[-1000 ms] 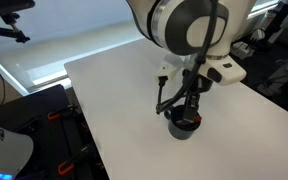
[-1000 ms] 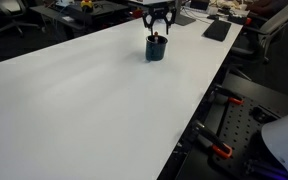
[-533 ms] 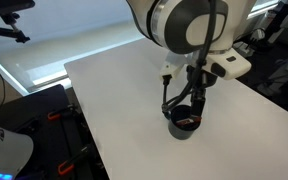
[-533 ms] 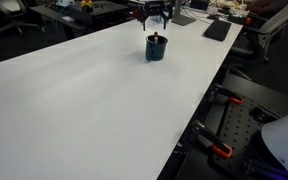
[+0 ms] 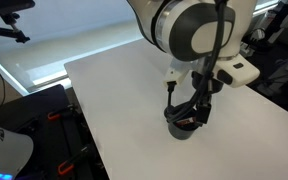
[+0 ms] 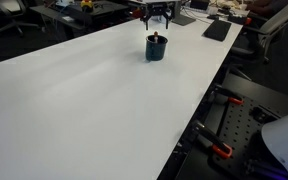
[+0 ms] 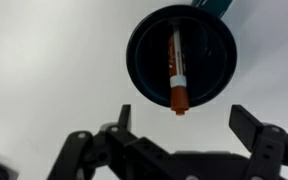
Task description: Remove the marker from the cup
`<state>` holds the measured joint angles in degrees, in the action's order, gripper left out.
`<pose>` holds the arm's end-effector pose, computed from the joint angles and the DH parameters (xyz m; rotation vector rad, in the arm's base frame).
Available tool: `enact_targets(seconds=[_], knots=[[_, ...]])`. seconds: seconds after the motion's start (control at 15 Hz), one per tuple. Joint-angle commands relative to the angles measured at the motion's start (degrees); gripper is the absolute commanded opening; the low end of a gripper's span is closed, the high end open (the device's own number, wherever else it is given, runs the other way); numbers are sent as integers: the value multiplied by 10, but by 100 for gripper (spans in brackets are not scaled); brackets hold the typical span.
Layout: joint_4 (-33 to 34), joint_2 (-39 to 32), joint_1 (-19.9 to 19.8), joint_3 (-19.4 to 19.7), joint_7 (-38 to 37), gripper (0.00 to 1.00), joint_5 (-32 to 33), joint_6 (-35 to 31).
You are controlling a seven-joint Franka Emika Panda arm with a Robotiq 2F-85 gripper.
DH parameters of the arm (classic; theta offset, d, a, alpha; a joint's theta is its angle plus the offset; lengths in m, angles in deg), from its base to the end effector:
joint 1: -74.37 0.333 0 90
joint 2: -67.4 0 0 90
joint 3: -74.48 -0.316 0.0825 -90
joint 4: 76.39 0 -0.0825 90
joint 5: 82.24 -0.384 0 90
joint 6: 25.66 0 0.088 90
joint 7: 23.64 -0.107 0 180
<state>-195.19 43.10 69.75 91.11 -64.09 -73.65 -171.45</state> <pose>0.5575 -0.2114 0.2365 2.6351 -1.3170 0.1350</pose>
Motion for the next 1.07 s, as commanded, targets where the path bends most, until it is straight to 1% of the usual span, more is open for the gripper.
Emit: enact_targets(seconds=[0.0, 0.13, 0.2, 0.27, 0.33, 0.4, 0.47, 0.53, 0.6, 0.67, 0.87, 0.93, 1.0], knots=[[20, -21, 1, 11, 0, 100, -6, -3], [23, -28, 1, 14, 1, 94, -7, 0], [25, -32, 1, 15, 0, 94, -7, 0], [25, -35, 2, 17, 0, 90, -7, 1], [25, -38, 3, 17, 0, 89, -6, 2], [26, -40, 3, 17, 0, 79, -7, 3], [26, -42, 4, 18, -1, 75, -7, 4], [26, -44, 5, 19, -2, 75, -7, 4], [27, -45, 6, 19, -3, 69, -6, 4], [29, -45, 6, 20, -3, 70, -6, 4], [30, -46, 7, 21, -6, 65, -5, 3], [31, -45, 7, 21, -6, 67, -5, 3], [31, -45, 7, 22, -8, 75, -5, 4]])
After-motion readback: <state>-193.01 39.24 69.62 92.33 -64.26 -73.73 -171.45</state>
